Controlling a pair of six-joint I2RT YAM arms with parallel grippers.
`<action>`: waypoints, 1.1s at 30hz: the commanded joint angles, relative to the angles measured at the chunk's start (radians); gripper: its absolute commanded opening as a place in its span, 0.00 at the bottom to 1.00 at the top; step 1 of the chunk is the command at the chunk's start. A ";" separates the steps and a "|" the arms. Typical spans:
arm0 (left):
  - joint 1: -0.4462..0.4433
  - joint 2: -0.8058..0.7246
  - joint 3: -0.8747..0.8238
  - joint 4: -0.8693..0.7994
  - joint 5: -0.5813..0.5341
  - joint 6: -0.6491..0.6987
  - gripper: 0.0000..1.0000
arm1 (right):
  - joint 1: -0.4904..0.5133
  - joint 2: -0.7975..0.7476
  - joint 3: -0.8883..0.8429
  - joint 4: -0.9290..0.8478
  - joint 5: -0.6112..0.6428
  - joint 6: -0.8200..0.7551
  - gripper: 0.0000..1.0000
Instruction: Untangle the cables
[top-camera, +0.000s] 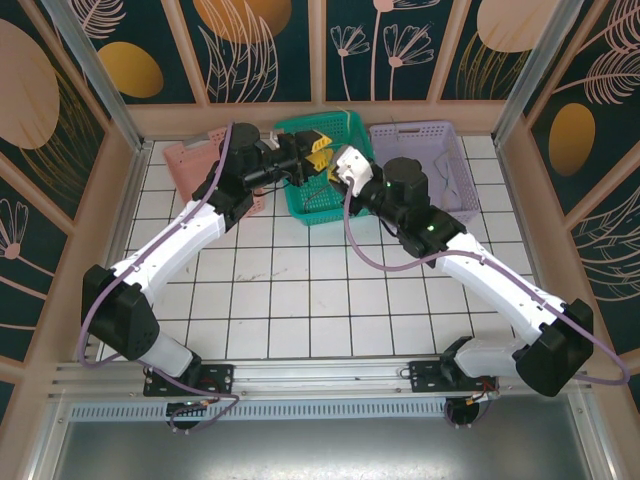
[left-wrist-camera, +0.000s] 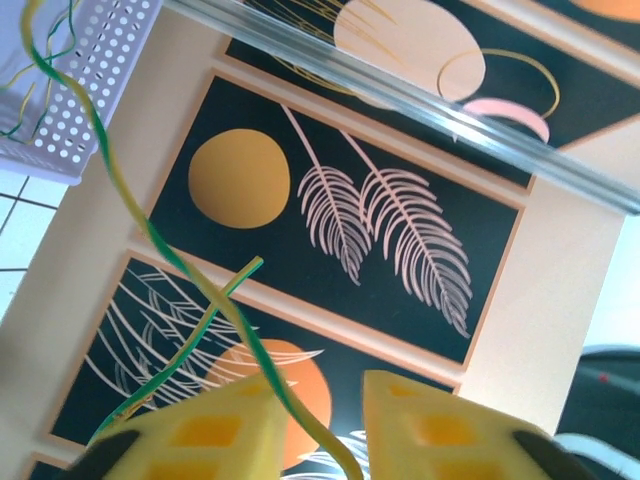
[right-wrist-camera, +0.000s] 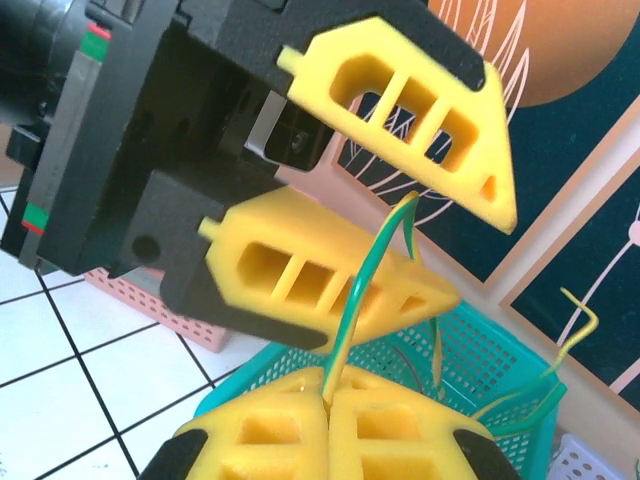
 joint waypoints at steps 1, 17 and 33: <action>0.000 -0.001 -0.017 0.029 -0.011 -0.012 0.12 | 0.015 -0.034 -0.005 -0.032 0.000 -0.001 0.00; 0.029 -0.029 0.056 0.006 -0.289 0.589 0.00 | -0.136 0.074 0.101 -0.298 -0.648 0.816 0.00; 0.031 -0.016 0.011 0.038 -0.169 0.710 0.00 | -0.383 -0.030 0.131 0.001 -0.683 1.252 0.48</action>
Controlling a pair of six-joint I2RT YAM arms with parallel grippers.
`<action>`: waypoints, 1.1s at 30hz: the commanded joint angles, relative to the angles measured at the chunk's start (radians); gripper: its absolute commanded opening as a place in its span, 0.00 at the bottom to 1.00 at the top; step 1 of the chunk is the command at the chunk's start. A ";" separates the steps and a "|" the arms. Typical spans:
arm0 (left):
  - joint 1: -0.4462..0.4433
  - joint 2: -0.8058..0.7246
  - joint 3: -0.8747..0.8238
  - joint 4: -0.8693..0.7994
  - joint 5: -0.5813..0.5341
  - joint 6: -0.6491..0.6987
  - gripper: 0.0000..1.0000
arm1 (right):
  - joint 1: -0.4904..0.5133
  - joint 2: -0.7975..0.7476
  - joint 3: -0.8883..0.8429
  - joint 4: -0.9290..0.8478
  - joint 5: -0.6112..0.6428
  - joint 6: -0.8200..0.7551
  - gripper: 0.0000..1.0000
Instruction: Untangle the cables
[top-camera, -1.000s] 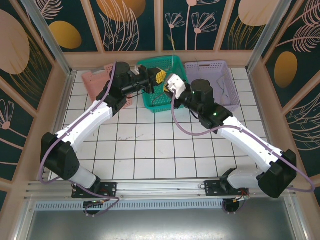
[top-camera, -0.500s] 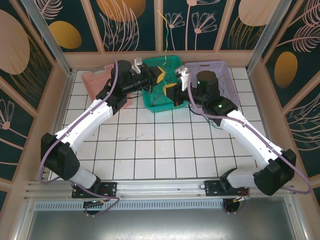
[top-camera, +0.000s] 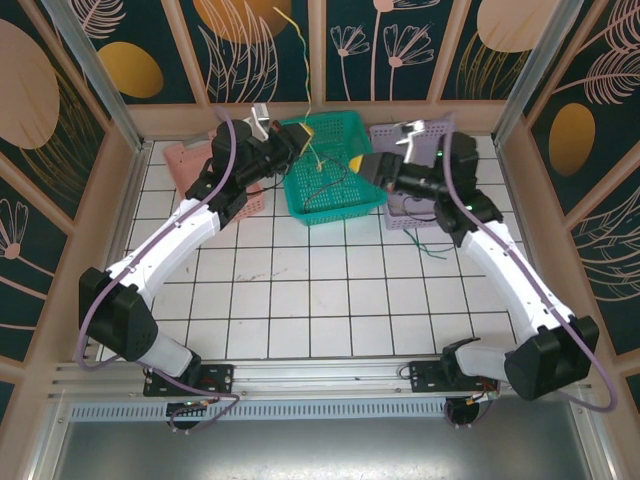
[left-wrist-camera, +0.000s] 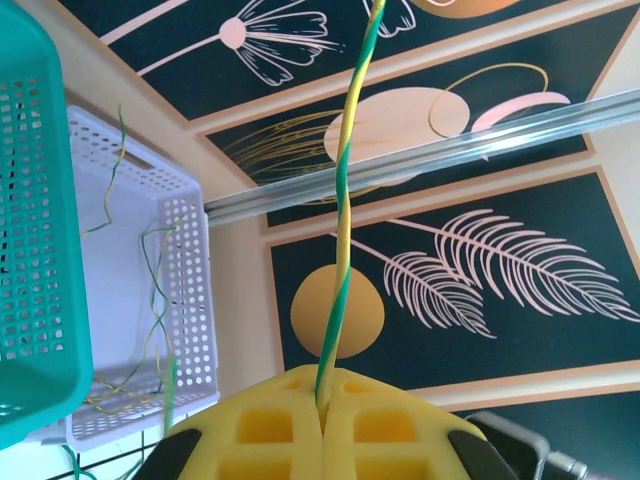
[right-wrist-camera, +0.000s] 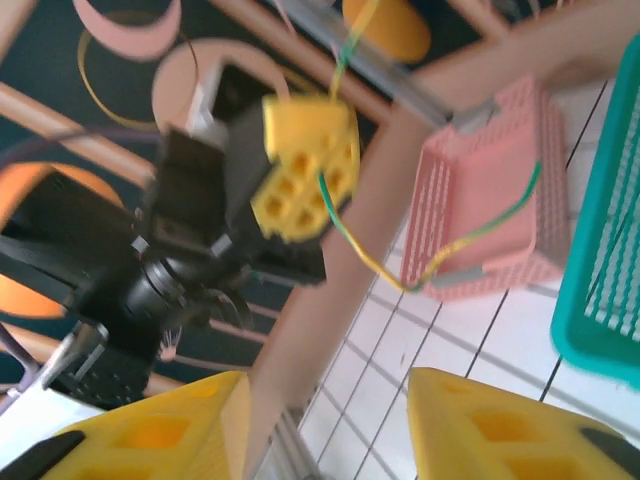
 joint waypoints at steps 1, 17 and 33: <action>-0.004 -0.001 0.001 0.064 0.048 0.028 0.00 | -0.011 0.013 0.103 -0.011 0.049 0.047 0.49; -0.038 0.070 -0.041 0.160 0.255 -0.047 0.00 | 0.067 0.439 0.528 -0.116 0.322 0.102 0.52; -0.062 0.113 -0.051 0.165 0.310 -0.055 0.40 | 0.036 0.393 0.473 -0.194 0.481 0.107 0.00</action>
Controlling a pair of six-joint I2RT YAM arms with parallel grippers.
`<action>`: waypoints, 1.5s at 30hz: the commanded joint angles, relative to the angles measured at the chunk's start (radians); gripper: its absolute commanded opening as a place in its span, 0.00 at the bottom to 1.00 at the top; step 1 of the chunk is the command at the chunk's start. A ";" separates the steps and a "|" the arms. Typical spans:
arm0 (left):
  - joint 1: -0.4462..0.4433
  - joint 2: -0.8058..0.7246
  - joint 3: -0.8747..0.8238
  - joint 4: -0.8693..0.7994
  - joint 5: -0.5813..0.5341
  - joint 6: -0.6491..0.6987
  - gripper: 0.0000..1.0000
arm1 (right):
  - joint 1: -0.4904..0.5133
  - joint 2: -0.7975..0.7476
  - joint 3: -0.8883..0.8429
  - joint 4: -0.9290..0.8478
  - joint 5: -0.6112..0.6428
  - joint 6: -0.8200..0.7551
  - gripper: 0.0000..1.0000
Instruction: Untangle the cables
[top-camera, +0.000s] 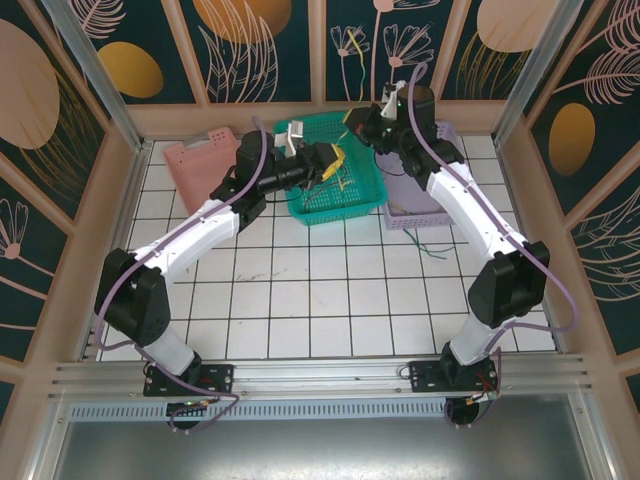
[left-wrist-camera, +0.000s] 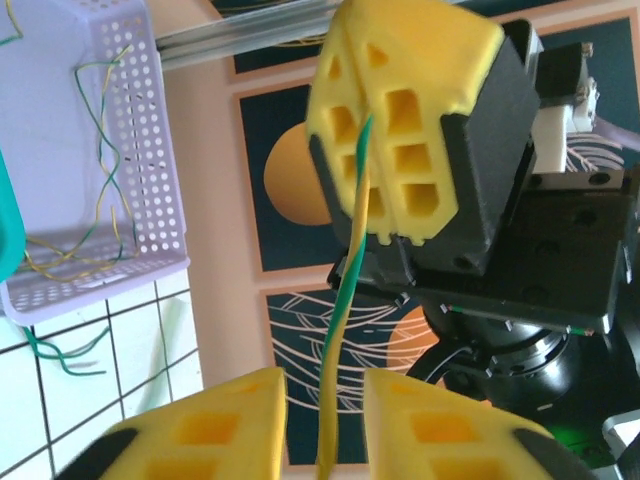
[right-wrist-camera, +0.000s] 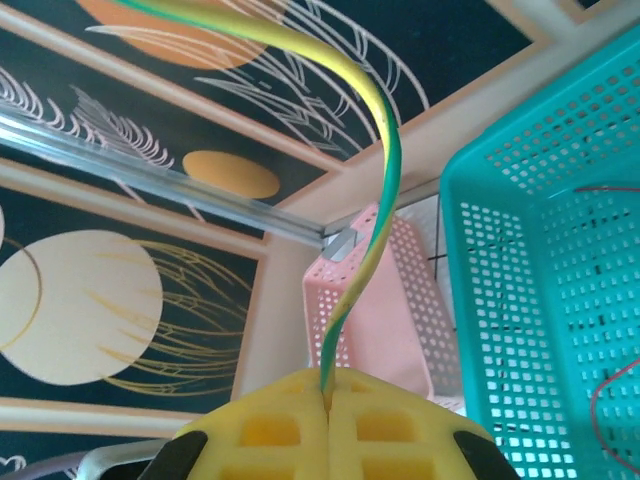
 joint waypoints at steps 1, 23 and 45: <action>-0.005 -0.001 -0.005 0.025 0.024 0.017 0.49 | -0.028 -0.054 0.020 -0.021 0.062 0.008 0.00; -0.005 -0.159 -0.022 -0.283 -0.187 0.213 0.66 | -0.363 0.476 0.249 -0.402 0.381 -0.374 0.00; -0.004 -0.153 -0.012 -0.344 -0.224 0.271 0.64 | -0.366 -0.017 -0.115 -0.414 0.456 -0.034 0.32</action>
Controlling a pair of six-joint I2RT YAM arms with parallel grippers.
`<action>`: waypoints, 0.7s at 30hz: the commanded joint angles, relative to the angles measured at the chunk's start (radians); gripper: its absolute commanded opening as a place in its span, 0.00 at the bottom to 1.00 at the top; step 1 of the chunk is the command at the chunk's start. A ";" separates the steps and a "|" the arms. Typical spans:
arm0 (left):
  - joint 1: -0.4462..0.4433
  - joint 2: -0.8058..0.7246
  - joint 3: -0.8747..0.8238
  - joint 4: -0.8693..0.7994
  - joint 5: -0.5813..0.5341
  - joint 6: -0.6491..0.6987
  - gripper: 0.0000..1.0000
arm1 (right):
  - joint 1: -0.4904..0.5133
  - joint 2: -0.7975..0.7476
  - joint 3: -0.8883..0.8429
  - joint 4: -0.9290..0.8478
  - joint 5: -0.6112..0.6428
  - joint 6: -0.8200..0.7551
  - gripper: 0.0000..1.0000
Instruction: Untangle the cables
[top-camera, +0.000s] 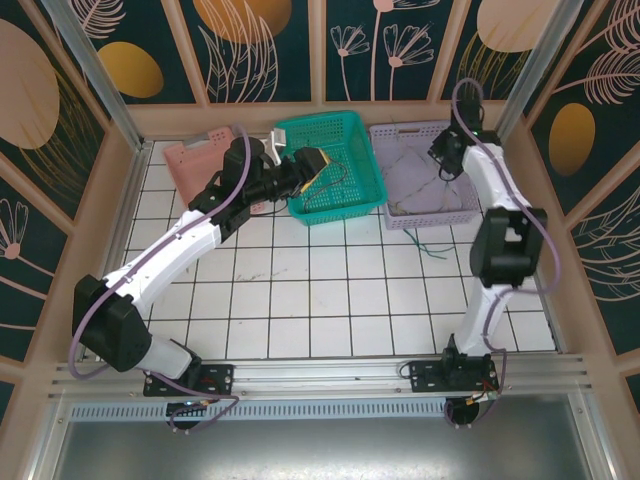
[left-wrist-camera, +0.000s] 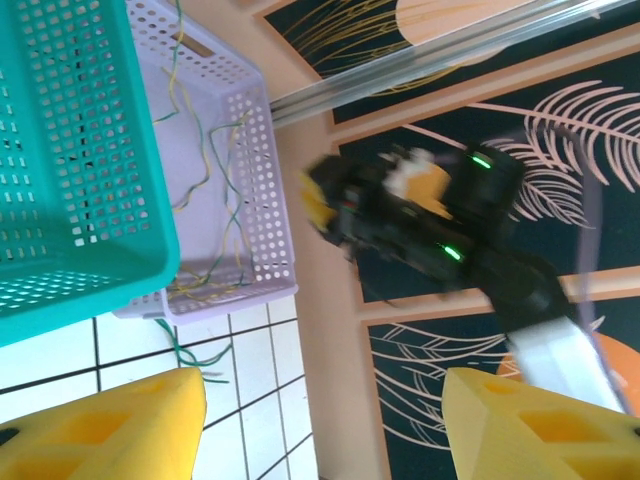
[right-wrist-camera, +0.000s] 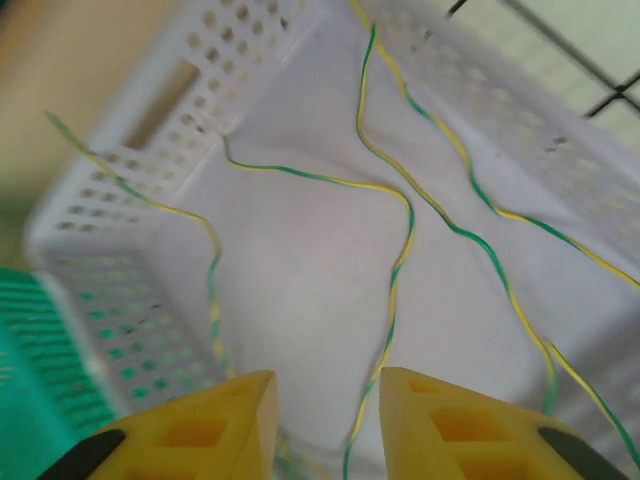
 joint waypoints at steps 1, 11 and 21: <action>-0.002 0.008 0.024 -0.046 -0.026 0.059 0.64 | 0.014 -0.269 -0.264 0.031 0.072 0.176 0.31; 0.000 0.036 -0.035 -0.017 0.028 0.078 0.61 | -0.016 -0.632 -0.948 0.108 -0.116 0.517 0.34; 0.000 0.051 -0.032 0.014 0.060 0.061 0.59 | -0.108 -0.458 -1.002 0.274 -0.207 0.672 0.37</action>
